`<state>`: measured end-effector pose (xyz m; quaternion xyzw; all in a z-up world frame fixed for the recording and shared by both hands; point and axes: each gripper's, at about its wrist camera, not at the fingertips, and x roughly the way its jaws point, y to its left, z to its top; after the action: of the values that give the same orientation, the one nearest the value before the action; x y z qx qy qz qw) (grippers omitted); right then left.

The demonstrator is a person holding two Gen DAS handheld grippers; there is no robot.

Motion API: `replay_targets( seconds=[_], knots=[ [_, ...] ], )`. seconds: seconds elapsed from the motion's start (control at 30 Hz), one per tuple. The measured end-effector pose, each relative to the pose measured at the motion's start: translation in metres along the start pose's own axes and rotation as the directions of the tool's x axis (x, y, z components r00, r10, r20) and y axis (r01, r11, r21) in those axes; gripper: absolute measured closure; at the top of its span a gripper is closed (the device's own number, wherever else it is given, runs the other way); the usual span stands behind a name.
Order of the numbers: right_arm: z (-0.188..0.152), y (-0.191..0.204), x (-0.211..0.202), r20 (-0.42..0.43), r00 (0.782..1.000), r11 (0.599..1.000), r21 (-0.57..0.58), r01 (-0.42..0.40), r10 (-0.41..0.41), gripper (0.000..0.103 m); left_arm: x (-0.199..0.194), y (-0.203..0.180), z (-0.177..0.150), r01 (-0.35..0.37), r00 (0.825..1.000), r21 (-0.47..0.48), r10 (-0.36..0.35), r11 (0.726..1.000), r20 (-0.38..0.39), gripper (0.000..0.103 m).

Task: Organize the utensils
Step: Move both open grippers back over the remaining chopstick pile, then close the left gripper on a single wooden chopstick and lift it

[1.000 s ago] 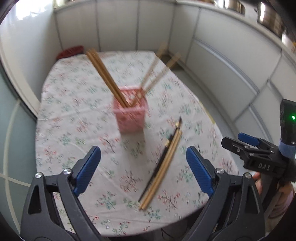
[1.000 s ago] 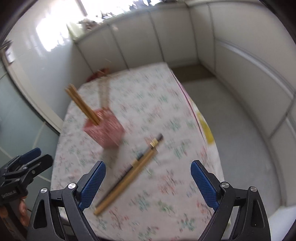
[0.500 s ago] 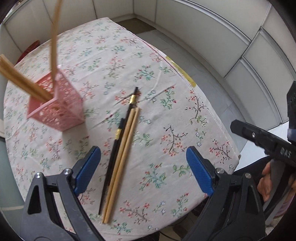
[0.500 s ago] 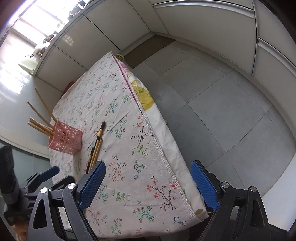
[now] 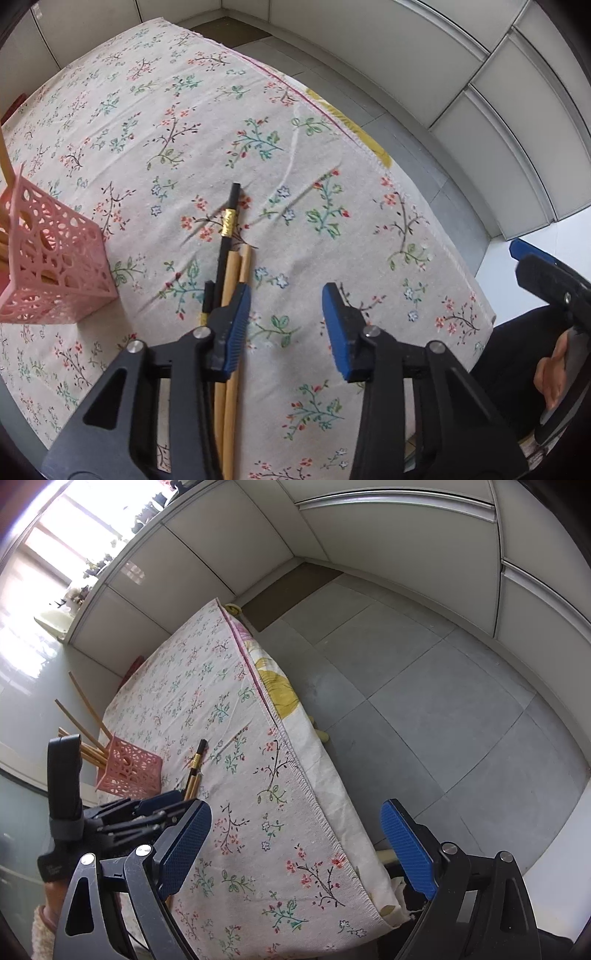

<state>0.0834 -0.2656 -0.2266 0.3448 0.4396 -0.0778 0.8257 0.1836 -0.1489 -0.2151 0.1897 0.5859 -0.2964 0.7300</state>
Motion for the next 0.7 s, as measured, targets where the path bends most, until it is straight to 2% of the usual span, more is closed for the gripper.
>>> replay_targets(
  seconds=[0.1, 0.23, 0.3, 0.37, 0.43, 0.47, 0.53, 0.63, 0.7],
  knots=[
    [-0.001, 0.004, 0.003, -0.007, 1.000, 1.000, -0.014, 0.007, -0.007, 0.009, 0.007, 0.005, 0.006, -0.022, 1.000, -0.002, 0.022, 1.000, -0.020, 0.067],
    [0.000, 0.003, 0.007, -0.020, 1.000, 1.000, -0.007, 0.009, -0.009, 0.009, 0.018, 0.007, 0.007, -0.015, 0.999, -0.020, 0.014, 1.000, -0.047, 0.067],
    [0.000, 0.003, 0.007, -0.022, 1.000, 1.000, -0.004, 0.009, -0.009, 0.009, 0.025, 0.006, 0.004, -0.034, 0.997, -0.026, 0.032, 0.999, -0.072, 0.066],
    [0.000, 0.001, 0.005, -0.008, 1.000, 1.000, 0.004, 0.009, -0.009, 0.009, 0.025, 0.001, 0.002, 0.004, 0.997, -0.020, -0.005, 1.000, -0.078, 0.062],
    [0.000, -0.001, 0.002, 0.008, 1.000, 1.000, 0.018, 0.008, -0.008, 0.009, 0.022, -0.001, 0.000, 0.100, 0.989, -0.051, -0.105, 0.994, -0.101, 0.062],
    [0.000, -0.002, 0.002, 0.004, 1.000, 1.000, 0.022, 0.008, -0.008, 0.009, 0.017, -0.001, 0.000, 0.099, 0.992, -0.051, -0.102, 0.994, -0.071, 0.062],
    [0.000, -0.002, 0.005, -0.009, 1.000, 1.000, 0.023, 0.007, -0.007, 0.009, 0.009, 0.000, 0.005, 0.044, 0.999, -0.048, -0.045, 0.998, -0.030, 0.062],
    [0.000, 0.002, 0.004, -0.003, 1.000, 1.000, 0.004, 0.010, -0.010, 0.009, 0.012, 0.003, 0.009, -0.033, 0.999, -0.050, 0.031, 0.998, -0.031, 0.062],
    [0.000, 0.002, 0.005, -0.005, 1.000, 1.000, -0.003, 0.012, -0.012, 0.009, 0.018, 0.005, 0.011, -0.038, 0.998, -0.040, 0.037, 0.998, -0.045, 0.062]
  ],
)
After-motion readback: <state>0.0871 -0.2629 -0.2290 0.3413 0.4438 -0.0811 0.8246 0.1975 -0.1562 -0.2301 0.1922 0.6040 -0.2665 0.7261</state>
